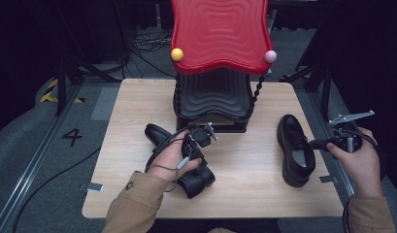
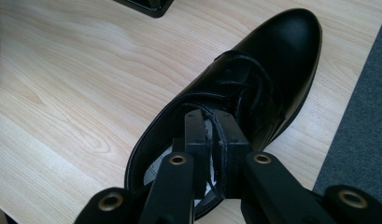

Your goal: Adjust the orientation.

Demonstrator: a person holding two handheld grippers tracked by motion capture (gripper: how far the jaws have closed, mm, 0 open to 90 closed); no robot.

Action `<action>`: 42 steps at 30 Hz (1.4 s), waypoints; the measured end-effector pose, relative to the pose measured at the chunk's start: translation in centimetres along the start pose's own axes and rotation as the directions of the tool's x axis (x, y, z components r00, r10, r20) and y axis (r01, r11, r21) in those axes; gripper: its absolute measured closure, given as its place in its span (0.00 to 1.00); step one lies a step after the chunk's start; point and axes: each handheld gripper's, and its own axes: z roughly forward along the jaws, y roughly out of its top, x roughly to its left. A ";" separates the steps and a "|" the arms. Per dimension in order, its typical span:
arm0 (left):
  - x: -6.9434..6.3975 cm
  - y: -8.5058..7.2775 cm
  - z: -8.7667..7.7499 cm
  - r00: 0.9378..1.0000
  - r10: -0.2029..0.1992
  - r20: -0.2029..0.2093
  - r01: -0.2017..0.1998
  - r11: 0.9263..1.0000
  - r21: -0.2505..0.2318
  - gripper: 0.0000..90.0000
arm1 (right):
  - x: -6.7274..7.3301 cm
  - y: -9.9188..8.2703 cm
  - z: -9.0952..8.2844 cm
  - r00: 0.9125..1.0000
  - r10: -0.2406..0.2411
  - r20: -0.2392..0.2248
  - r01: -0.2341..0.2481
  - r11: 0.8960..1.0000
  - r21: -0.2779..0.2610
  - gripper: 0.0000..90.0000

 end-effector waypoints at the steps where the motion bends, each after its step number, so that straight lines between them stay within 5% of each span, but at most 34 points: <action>1: 0.0 0.1 0.1 1.000 -0.003 -0.002 0.003 1.000 0.006 1.00 | 0.0 0.0 0.1 1.000 -0.004 0.002 0.004 1.000 0.000 0.95; 12: 0.0 0.7 1.2 1.000 -0.012 -0.016 0.013 0.999 0.045 1.00 | 0.3 0.1 0.3 1.000 -0.011 0.002 0.011 1.000 0.008 0.95; 19: -0.4 2.3 1.4 0.998 -0.009 -0.067 0.013 0.998 0.064 1.00 | 0.4 0.2 0.4 1.000 -0.016 0.001 0.016 1.000 0.012 0.94; 31: 1.0 5.0 2.4 0.998 -0.040 -0.056 0.042 0.998 0.044 1.00 | 0.1 -0.6 -0.4 1.000 -0.002 0.007 0.002 1.000 -0.002 0.94; 42: 2.6 7.4 4.1 0.996 -0.060 -0.059 0.065 0.994 0.086 1.00 | -0.4 -2.4 -1.8 0.999 0.029 0.031 -0.029 1.000 -0.013 0.93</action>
